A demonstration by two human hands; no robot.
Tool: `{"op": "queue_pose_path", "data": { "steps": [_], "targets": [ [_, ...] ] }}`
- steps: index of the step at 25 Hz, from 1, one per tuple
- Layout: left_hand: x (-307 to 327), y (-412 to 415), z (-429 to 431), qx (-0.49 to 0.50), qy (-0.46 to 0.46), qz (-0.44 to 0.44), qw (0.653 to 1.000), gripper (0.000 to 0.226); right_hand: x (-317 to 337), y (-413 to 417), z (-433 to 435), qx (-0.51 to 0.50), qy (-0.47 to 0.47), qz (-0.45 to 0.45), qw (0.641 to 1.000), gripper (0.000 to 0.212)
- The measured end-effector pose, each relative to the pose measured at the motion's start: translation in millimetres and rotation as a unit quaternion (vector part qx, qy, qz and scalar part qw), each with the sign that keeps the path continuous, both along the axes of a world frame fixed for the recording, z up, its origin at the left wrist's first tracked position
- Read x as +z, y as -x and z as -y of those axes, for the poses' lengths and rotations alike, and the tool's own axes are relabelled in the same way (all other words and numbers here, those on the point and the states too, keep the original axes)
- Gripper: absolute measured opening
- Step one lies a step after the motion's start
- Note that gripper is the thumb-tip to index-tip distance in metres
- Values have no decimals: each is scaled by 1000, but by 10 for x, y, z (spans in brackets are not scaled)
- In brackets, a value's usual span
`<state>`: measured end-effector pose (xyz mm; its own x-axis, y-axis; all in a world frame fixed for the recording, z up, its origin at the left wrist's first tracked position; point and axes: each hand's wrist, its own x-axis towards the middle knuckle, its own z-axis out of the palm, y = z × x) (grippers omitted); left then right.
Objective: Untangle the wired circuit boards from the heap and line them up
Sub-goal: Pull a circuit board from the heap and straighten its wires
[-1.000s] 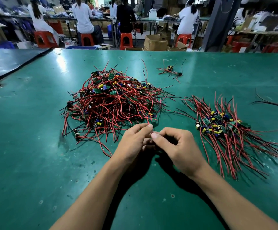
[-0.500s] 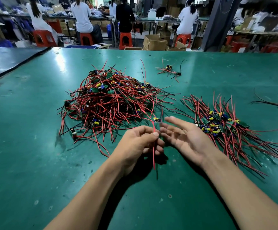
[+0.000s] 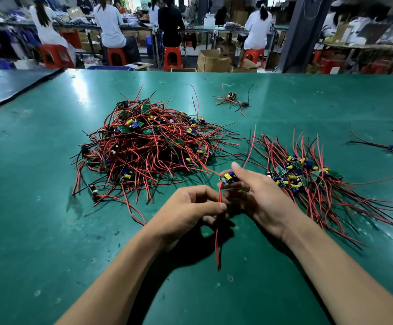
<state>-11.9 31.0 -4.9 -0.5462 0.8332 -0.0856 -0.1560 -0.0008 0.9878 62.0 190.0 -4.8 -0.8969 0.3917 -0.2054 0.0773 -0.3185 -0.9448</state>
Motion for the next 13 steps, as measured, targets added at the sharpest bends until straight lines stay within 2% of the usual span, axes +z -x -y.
{"op": "queue_pose_path", "data": {
  "steps": [3,6,8,10,13],
  "targets": [
    [9,-23,-10,17,-11,29,999,1,31,-23,20,-24,2,-35,999,51],
    [28,-27,1,10,-10,50,999,13,22,-13,47,-65,6,-58,996,45],
    [37,-21,13,-2,1,49,999,17,-19,-1,55,-75,-4,-73,994,34],
    [47,-20,23,-9,14,36,999,14,-43,18,62,-90,-26,-74,993,12],
    [44,-33,-4,21,13,43,999,12,-43,32,0,-186,-88,-99,974,18]
  ]
}}
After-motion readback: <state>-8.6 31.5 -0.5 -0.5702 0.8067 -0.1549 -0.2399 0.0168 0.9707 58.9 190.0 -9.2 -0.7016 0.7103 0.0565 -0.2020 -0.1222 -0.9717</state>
